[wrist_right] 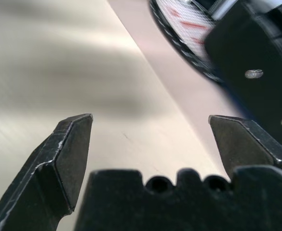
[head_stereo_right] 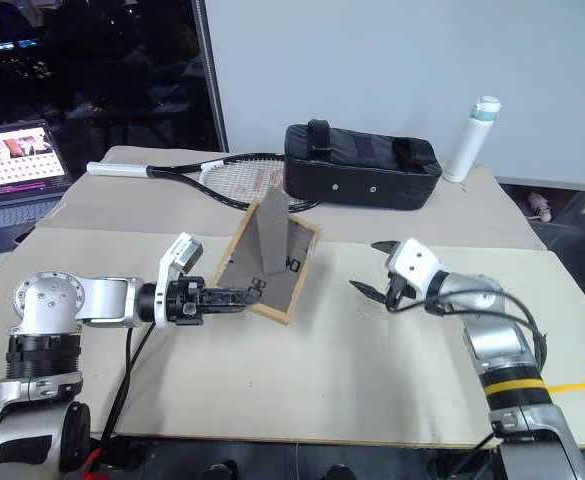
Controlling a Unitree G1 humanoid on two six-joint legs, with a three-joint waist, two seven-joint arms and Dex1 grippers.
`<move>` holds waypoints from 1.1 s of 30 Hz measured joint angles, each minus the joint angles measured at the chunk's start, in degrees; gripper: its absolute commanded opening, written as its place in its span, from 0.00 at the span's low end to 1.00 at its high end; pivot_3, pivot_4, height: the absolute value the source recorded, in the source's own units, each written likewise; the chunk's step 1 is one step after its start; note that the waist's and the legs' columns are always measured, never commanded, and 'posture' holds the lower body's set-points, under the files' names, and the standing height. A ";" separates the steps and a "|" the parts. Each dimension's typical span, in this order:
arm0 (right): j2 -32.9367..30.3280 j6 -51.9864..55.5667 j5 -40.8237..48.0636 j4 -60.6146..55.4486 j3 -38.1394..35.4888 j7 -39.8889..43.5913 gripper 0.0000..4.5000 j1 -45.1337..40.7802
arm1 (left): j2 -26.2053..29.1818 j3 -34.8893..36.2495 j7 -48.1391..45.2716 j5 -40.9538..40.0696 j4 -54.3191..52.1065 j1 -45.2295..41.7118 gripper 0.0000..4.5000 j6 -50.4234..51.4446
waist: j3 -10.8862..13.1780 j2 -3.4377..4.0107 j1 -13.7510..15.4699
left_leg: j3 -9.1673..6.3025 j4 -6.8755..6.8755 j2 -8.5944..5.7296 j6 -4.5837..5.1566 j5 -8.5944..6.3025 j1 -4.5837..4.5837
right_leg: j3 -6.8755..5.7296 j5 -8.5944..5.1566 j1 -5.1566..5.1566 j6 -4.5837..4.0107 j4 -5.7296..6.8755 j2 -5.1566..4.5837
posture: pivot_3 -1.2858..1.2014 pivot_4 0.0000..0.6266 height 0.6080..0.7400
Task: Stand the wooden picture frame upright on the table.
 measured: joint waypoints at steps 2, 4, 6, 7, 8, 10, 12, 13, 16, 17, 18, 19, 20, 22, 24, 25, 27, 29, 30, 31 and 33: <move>-1.17 -8.39 -7.57 1.52 0.02 -8.83 1.00 -0.12 | -0.10 0.16 1.68 -3.35 2.52 -1.12 0.29 0.00 | 0.00 0.01 -0.12 | 0.00 0.00 0.00 -0.01 0.01 0.04 | 0.01 0.03 0.00 -0.06 0.10 0.00 | 0.52 0.24 0.85; -2.09 -14.12 -14.62 1.66 0.04 -16.19 1.00 -0.33 | -0.09 -0.01 3.20 -6.67 5.04 -1.43 0.29 0.00 | 0.00 0.01 -0.17 | 0.00 -0.02 0.00 -0.01 0.01 0.09 | 0.01 0.05 0.02 -0.10 0.13 0.00 | 0.52 0.24 0.85; -1.93 -18.38 -21.38 1.26 0.37 -23.36 1.00 -0.75 | 0.04 -1.49 4.92 -10.62 7.63 -1.46 0.29 0.00 | 0.00 0.00 -0.20 | -0.01 -0.02 0.00 -0.04 0.03 0.10 | 0.01 0.06 0.02 -0.11 0.14 0.00 | 0.52 0.24 0.85; -1.46 -19.76 -23.88 0.95 0.74 -26.24 1.00 -1.13 | 0.04 -2.66 5.94 -12.50 8.23 -1.46 0.29 0.00 | 0.00 0.00 -0.18 | -0.01 -0.01 -0.01 -0.06 0.04 0.10 | 0.01 0.07 0.03 -0.12 0.15 0.00 | 0.52 0.24 0.85; -1.07 -20.41 -25.20 0.45 1.15 -27.77 1.00 -1.47 | 0.02 -3.44 6.68 -13.63 8.56 -1.46 0.29 0.00 | 0.00 0.00 -0.16 | -0.01 -0.01 -0.01 -0.07 0.05 0.10 | 0.02 0.09 0.03 -0.15 0.16 0.00 | 0.52 0.24 0.85; -0.68 -21.69 -27.40 -0.49 1.99 -30.62 1.00 -2.27 | -0.05 -4.63 8.48 -16.15 9.24 -1.46 0.29 0.00 | 0.00 0.00 -0.11 | -0.02 -0.01 -0.01 -0.08 0.06 0.10 | 0.01 0.18 0.06 -0.31 0.15 0.00 | 0.52 0.24 0.85; -0.64 -22.25 -29.62 -1.06 2.69 -32.43 1.00 -2.94 | -0.25 -5.60 10.02 -18.62 9.71 -1.46 0.29 0.00 | 0.00 0.00 0.05 | -0.02 0.00 -0.01 -0.09 0.06 0.10 | 0.01 0.21 0.08 -0.36 0.14 0.00 | 0.52 0.24 0.85; -0.57 -22.57 -30.79 -1.06 3.41 -33.46 1.00 -3.43 | -0.45 -6.31 10.93 -19.91 9.71 -1.48 0.29 0.01 | 0.00 0.00 0.14 | -0.02 0.00 -0.02 -0.09 0.06 0.10 | 0.01 0.22 0.09 -0.37 0.14 -0.01 | 0.52 0.24 0.85; -0.45 -23.34 -32.76 -1.05 4.63 -35.97 1.00 -4.23 | -0.66 -8.44 13.50 -23.09 9.67 -1.49 0.29 -0.29 | 0.00 0.00 0.20 | -0.03 0.00 -0.03 -0.09 0.06 0.10 | 0.01 0.22 0.10 -0.38 0.14 -0.01 | 0.52 0.24 0.85; -0.47 -23.52 -33.26 -1.03 4.63 -36.41 1.00 -4.41 | -0.65 -8.95 14.19 -24.02 9.67 -1.48 0.29 -0.64 | 0.00 0.00 0.22 | -0.03 0.00 -0.03 -0.10 0.07 0.10 | 0.01 0.22 0.10 -0.38 0.14 -0.02 | 0.52 0.24 0.85; -0.49 -23.83 -33.62 -1.01 4.67 -37.19 1.00 -4.64 | -0.57 -9.54 15.08 -25.30 9.67 -1.48 0.29 -1.16 | 0.00 0.00 0.21 | -0.03 0.00 -0.03 -0.10 0.07 0.10 | 0.01 0.23 0.10 -0.38 0.14 -0.02 | 0.52 0.24 0.85; -0.50 -24.00 -33.63 -1.01 4.68 -37.58 1.00 -4.78 | -0.49 -10.02 15.64 -26.24 9.63 -1.48 0.29 -1.42 | 0.00 0.00 0.19 | -0.03 0.00 -0.03 -0.10 0.07 0.10 | 0.01 0.23 0.10 -0.39 0.15 -0.01 | 0.52 0.24 0.85; -0.50 -24.07 -33.67 -0.96 4.79 -37.86 1.00 -5.02 | -0.34 -10.80 16.30 -27.31 9.55 -1.48 0.29 -1.99 | 0.00 0.00 0.16 | -0.04 0.00 -0.03 -0.10 0.07 0.11 | 0.01 0.23 0.11 -0.39 0.16 -0.01 | 0.52 0.24 0.85; -0.49 -24.54 -33.64 -0.54 5.53 -38.16 0.88 -5.95 | 0.13 -12.45 17.43 -28.87 8.72 -1.34 0.29 -2.91 | 0.00 0.00 0.10 | -0.04 0.00 -0.03 -0.11 0.08 0.12 | 0.01 0.24 0.12 -0.40 0.16 -0.01 | 0.52 0.24 0.85; -0.49 -25.14 -33.54 -0.02 6.20 -38.20 0.75 -6.53 | 0.39 -13.52 18.24 -30.17 8.06 -1.23 0.29 -3.51 | 0.00 0.00 0.16 | -0.05 0.00 -0.03 -0.12 0.10 0.13 | 0.01 0.24 0.14 -0.40 0.17 -0.01 | 0.52 0.24 0.85; -0.49 -25.51 -33.45 0.25 6.43 -38.19 0.69 -6.58 | 0.77 -13.99 18.51 -31.00 7.87 -1.15 0.29 -3.85 | 0.00 0.00 0.18 | -0.06 0.00 -0.03 -0.12 0.10 0.13 | 0.01 0.24 0.14 -0.40 0.16 -0.01 | 0.52 0.24 0.85; -0.50 -26.18 -33.32 0.59 6.67 -38.19 0.54 -6.57 | 2.24 -14.77 19.13 -32.77 7.60 -1.01 0.29 -5.23 | 0.00 0.00 0.16 | -0.06 0.00 -0.03 -0.12 0.10 0.13 | 0.01 0.24 0.13 -0.41 0.17 -0.01 | 0.52 0.24 0.85; -0.51 -26.43 -33.06 0.71 6.69 -38.17 0.39 -6.57 | 3.31 -15.19 19.51 -33.74 6.86 -0.90 0.29 -6.10 | 0.00 0.00 0.17 | -0.06 0.00 -0.04 -0.12 0.10 0.13 | 0.01 0.24 0.14 -0.41 0.17 -0.01 | 0.52 0.24 0.85; -0.52 -26.52 -32.95 0.70 6.70 -38.16 0.31 -6.57 | 3.62 -15.35 19.57 -34.36 6.39 -0.70 0.29 -6.37 | 0.00 0.00 0.17 | -0.06 0.00 -0.04 -0.12 0.10 0.13 | 0.01 0.24 0.14 -0.41 0.17 -0.02 | 0.52 0.24 0.85; -0.65 -26.60 -33.08 0.69 6.83 -38.05 0.27 -6.57 | 3.99 -15.66 19.61 -35.11 5.70 -0.40 0.29 -6.91 | 0.00 0.00 0.21 | -0.06 0.01 -0.04 -0.12 0.10 0.13 | 0.01 0.24 0.16 -0.41 0.17 -0.02 | 0.52 0.24 0.85; -0.65 -26.75 -33.08 0.69 6.88 -38.02 0.27 -6.56 | 4.17 -15.80 19.54 -35.12 4.70 0.16 0.29 -7.54 | 0.00 0.00 0.23 | -0.06 0.01 -0.04 -0.12 0.11 0.13 | 0.01 0.24 0.15 -0.41 0.17 -0.01 | 0.52 0.24 0.85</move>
